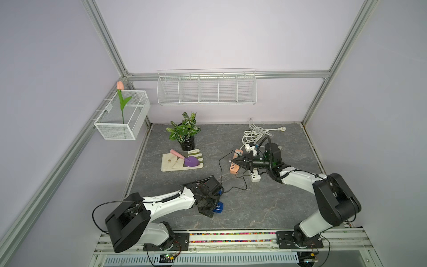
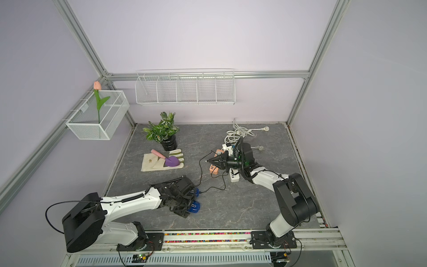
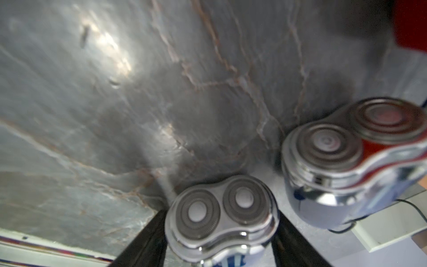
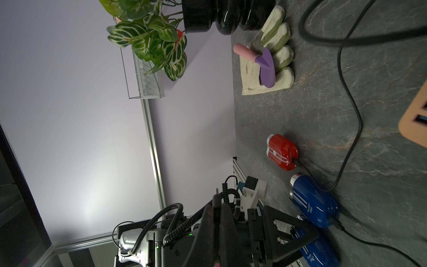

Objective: Charge the electric shaver
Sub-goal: Pick up the electric shaver from the center of the board.

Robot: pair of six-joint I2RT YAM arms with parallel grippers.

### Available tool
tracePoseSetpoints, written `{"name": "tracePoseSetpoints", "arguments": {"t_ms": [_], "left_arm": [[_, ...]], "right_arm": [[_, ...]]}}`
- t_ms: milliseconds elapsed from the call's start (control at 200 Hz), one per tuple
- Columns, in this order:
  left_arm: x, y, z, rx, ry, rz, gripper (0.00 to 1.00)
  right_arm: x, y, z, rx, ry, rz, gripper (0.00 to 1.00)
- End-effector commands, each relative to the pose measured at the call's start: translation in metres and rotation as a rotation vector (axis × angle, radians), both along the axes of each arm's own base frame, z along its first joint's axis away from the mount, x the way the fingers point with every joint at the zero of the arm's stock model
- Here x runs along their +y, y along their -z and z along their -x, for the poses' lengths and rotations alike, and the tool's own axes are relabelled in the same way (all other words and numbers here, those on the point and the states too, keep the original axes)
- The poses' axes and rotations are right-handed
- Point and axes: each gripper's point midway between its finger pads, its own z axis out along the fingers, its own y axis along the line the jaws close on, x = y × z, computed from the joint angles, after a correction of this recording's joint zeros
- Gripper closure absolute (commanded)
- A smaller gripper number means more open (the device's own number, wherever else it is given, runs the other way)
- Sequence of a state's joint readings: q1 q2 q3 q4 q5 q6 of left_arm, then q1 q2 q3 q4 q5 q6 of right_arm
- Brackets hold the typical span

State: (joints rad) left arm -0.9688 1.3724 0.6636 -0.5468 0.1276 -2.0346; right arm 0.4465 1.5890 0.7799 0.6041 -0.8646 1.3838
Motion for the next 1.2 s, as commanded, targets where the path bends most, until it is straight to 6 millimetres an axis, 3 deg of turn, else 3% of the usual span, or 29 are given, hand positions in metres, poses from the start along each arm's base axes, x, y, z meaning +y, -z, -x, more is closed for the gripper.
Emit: {"name": "tracePoseSetpoints", "arguments": {"t_ms": [0,315,450,580,780,960,1040,1110,1195], "left_arm": [[-0.003,0.003,0.004,0.252,-0.589,0.022,0.31],[0.010,0.009,0.021,0.364,-0.515,-0.139,0.41],[0.014,0.011,0.024,0.385,-0.499,-0.167,0.40],[0.014,0.016,0.024,0.396,-0.491,-0.179,0.31],[0.019,0.024,0.024,0.391,-0.481,-0.204,0.36],[0.023,0.027,0.023,0.376,-0.482,-0.220,0.52],[0.025,0.023,0.022,0.360,-0.478,-0.222,0.65],[0.028,0.009,0.017,0.329,-0.476,-0.219,0.77],[0.031,-0.023,0.004,0.253,-0.477,-0.188,0.92]], "right_arm": [[0.001,-0.009,-0.003,-0.027,0.000,-0.027,0.93],[-0.006,-0.007,-0.001,-0.022,0.010,-0.029,0.93],[-0.007,-0.008,-0.003,-0.025,0.015,-0.033,0.93],[-0.008,-0.008,-0.002,-0.022,0.018,-0.037,0.93],[-0.010,-0.007,-0.001,-0.020,0.025,-0.038,0.93],[-0.011,-0.005,-0.001,-0.019,0.030,-0.038,0.93],[-0.011,-0.003,0.000,-0.019,0.027,-0.038,0.93],[-0.012,-0.002,0.003,-0.027,0.015,-0.037,0.93],[-0.010,-0.004,0.009,-0.053,-0.020,-0.024,0.93]]}}
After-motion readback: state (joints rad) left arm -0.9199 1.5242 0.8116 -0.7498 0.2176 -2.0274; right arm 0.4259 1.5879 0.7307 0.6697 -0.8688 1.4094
